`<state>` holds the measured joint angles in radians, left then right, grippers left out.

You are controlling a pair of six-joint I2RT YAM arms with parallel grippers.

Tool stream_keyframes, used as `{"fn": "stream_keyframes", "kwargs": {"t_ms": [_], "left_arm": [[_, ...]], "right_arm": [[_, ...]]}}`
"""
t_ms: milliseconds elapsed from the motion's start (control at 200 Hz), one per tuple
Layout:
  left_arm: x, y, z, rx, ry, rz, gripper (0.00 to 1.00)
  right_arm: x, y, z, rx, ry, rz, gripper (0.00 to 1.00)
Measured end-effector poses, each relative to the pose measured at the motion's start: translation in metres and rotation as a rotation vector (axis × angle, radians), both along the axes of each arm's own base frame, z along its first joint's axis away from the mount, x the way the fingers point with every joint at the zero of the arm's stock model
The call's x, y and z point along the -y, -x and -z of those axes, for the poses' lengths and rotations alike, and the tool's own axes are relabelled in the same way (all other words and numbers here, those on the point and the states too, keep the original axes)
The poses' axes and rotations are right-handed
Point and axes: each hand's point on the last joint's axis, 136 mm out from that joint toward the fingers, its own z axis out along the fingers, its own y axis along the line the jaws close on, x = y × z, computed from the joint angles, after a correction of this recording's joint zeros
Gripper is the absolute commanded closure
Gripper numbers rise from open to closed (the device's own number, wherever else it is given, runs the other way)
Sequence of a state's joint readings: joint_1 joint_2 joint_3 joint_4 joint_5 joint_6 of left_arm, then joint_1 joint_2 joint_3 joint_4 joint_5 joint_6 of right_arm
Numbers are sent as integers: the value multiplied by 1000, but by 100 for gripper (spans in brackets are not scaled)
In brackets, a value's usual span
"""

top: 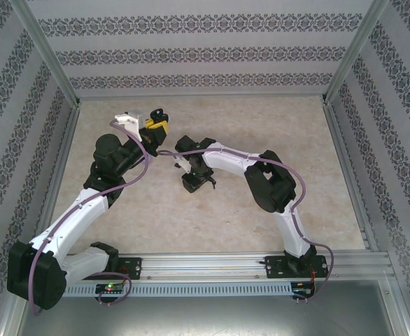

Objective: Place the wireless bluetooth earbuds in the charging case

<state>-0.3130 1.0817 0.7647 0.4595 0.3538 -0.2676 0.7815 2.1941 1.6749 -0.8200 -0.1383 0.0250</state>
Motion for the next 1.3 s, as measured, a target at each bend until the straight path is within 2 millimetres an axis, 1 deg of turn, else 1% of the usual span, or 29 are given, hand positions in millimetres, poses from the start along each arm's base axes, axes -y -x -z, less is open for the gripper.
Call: {"fn": "stream_keyframes", "kwargs": {"t_ms": [115,310,595,729,824,949,1114,1214,1304], "left_arm": [[0,0,0,0,0,0,100],[0,0,0,0,0,0,100],[0,0,0,0,0,1,100],[0,0,0,0,0,1,100],[0,0,0,0,0,1,100],[0,0,0,0,0,1,100],[1,0,0,-1,-1,4,100],[1,1,0,0,-2,9,100],[3,2,0,3,-7,19,100]], "right_arm": [[1,-1,1,4,9,3,67],[0,-3,0,7,10,15,77],[-2,-5,-1,19,-10,53,83],[1,-3,-11,36,-35,80,84],[5,-6,-26,61,-65,105,85],[11,-12,-50,112,-118,139,86],[30,-16,-85,192,-171,193,86],[43,-18,-114,261,-211,222,86],[54,-19,-150,343,-264,245,86]]}}
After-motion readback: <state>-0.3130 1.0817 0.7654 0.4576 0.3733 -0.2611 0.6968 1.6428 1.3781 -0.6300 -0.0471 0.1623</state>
